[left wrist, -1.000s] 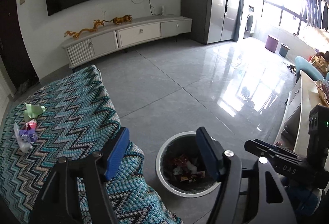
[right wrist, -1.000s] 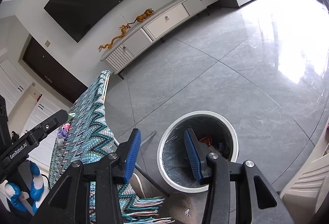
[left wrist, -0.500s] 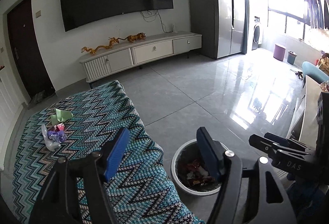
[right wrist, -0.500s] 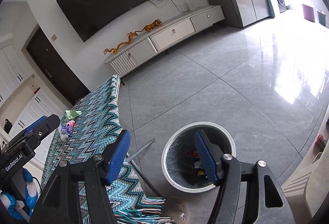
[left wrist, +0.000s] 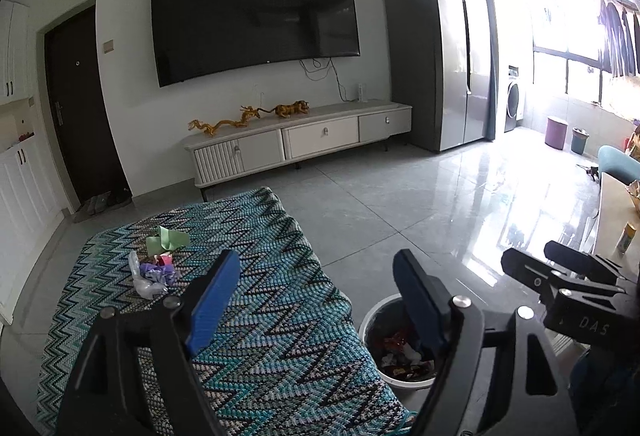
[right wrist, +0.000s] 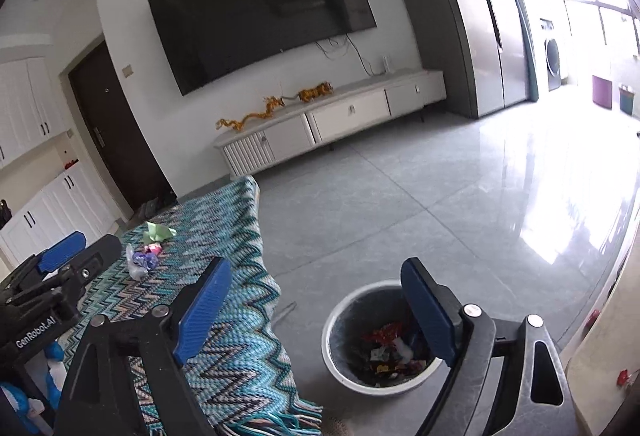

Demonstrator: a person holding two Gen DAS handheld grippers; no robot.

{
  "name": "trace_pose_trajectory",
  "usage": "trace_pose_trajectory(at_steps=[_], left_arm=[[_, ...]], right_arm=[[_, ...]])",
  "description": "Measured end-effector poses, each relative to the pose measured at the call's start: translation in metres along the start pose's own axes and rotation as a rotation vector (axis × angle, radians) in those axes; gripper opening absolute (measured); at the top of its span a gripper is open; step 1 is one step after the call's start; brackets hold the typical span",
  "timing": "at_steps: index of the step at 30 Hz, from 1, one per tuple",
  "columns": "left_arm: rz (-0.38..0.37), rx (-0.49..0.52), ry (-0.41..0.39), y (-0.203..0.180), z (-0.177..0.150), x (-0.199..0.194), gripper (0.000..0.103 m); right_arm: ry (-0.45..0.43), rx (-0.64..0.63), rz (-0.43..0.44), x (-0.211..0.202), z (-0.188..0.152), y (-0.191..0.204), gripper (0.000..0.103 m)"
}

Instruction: Collect trash

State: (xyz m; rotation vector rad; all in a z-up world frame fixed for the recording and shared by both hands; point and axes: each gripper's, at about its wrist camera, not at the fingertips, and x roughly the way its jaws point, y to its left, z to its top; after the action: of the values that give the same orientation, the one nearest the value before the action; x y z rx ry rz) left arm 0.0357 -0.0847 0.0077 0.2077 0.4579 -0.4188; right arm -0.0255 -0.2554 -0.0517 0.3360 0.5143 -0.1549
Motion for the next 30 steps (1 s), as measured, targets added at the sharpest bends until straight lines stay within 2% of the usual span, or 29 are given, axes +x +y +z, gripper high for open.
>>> trace_pose_trajectory(at_steps=[7,11,19,25,30], left_arm=[[0.052,-0.02,-0.09,0.021,-0.006,-0.034,0.078],[0.075,-0.041,-0.123,0.033,-0.012,-0.05,0.078],[0.147,-0.087,-0.167,0.047,-0.026,-0.081,0.078],[0.196,-0.096,-0.178,0.041,-0.035,-0.096,0.078],[0.234,-0.087,-0.171,0.033,-0.04,-0.103,0.078]], right_arm=[[-0.085,-0.084,0.015,-0.026,0.002,0.04,0.093],[-0.094,-0.101,0.054,-0.036,-0.003,0.054,0.103],[-0.122,-0.149,0.094,-0.055,-0.015,0.074,0.103],[-0.15,-0.2,0.119,-0.068,-0.027,0.082,0.103],[-0.165,-0.194,0.14,-0.076,-0.029,0.076,0.103]])
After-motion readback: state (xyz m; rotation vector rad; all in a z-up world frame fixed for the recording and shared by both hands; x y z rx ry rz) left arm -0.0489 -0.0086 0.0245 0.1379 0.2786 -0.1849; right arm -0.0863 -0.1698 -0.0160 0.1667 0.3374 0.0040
